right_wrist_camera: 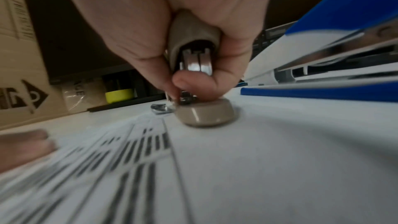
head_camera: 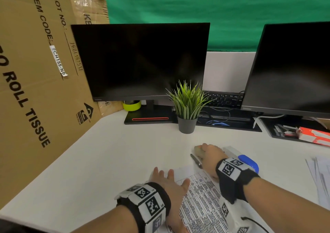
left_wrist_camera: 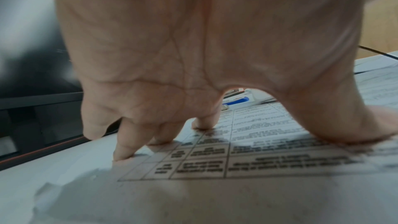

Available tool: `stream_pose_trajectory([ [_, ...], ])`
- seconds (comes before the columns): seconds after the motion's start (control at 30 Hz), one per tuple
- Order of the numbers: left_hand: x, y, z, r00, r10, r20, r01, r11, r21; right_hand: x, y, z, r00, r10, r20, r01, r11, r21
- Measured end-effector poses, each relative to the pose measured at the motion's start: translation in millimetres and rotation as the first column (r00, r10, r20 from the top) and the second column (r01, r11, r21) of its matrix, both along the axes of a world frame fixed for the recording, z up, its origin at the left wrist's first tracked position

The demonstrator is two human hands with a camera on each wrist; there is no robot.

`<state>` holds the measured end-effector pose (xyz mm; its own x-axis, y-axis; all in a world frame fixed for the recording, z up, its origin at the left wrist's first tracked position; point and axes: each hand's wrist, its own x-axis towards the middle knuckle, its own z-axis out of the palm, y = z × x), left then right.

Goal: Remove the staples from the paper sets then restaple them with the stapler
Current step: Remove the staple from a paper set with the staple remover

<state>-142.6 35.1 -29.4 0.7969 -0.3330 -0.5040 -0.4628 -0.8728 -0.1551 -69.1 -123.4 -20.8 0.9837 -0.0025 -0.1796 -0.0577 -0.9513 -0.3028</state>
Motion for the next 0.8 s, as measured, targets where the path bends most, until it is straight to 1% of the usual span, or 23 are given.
stream_pose_trajectory([
  [0.1, 2.4, -0.4, 3.6, 1.000, 0.005, -0.015, -0.005, 1.000, 0.026, 2.3, -9.8, 8.8, 0.999, -0.013, 0.044, 0.011, 1.000, 0.025],
  [0.17, 4.3, -0.9, 8.4, 0.998, -0.006, -0.057, 0.009, 0.998, 0.068, -4.7, -25.3, 13.2, 0.998, 0.025, 0.058, -0.026, 1.000, 0.013],
  [0.2, 5.3, -1.8, 11.2, 0.997, -0.002, -0.074, 0.006, 0.999, 0.053, -11.0, -33.7, 14.6, 0.997, 0.052, 0.050, -0.052, 0.999, -0.002],
  [0.27, 7.7, -6.0, 16.1, 0.997, 0.021, -0.068, -0.024, 0.999, -0.043, -24.2, -47.7, 13.7, 0.994, 0.108, 0.019, -0.107, 0.994, -0.022],
  [0.33, 10.8, -13.1, 18.4, 0.997, 0.039, -0.064, -0.048, 0.988, -0.148, -34.9, -53.9, 11.0, 0.988, 0.157, -0.002, -0.157, 0.984, -0.079],
  [0.4, 14.3, -22.3, 18.1, 0.994, 0.021, -0.106, -0.040, 0.982, -0.185, -41.8, -53.2, 8.4, 0.985, 0.173, -0.025, -0.175, 0.977, -0.124],
  [0.47, 17.9, -28.0, 14.7, 0.991, -0.019, -0.133, -0.003, 0.988, -0.158, -42.8, -50.7, 2.6, 0.986, 0.165, -0.032, -0.167, 0.976, -0.139],
  [0.57, 22.4, -29.1, 7.6, 0.990, -0.058, -0.130, 0.041, 0.991, -0.128, -34.0, -46.4, -8.7, 0.986, 0.166, -0.009, -0.165, 0.968, -0.191],
  [0.63, 22.6, -29.1, 5.1, 0.989, -0.057, -0.135, 0.040, 0.991, -0.129, -25.6, -42.1, -16.8, 0.986, 0.165, -0.007, -0.162, 0.963, -0.216],
  [0.73, 23.2, -31.3, 3.3, 0.990, -0.045, -0.132, 0.029, 0.992, -0.119, -16.8, -37.2, -22.0, 0.990, 0.141, 0.008, -0.137, 0.969, -0.203],
  [0.8, 24.2, -32.6, 3.1, 0.992, -0.037, -0.120, 0.027, 0.996, -0.086, -12.8, -34.8, -22.9, 0.987, 0.163, 0.013, -0.157, 0.967, -0.201],
])
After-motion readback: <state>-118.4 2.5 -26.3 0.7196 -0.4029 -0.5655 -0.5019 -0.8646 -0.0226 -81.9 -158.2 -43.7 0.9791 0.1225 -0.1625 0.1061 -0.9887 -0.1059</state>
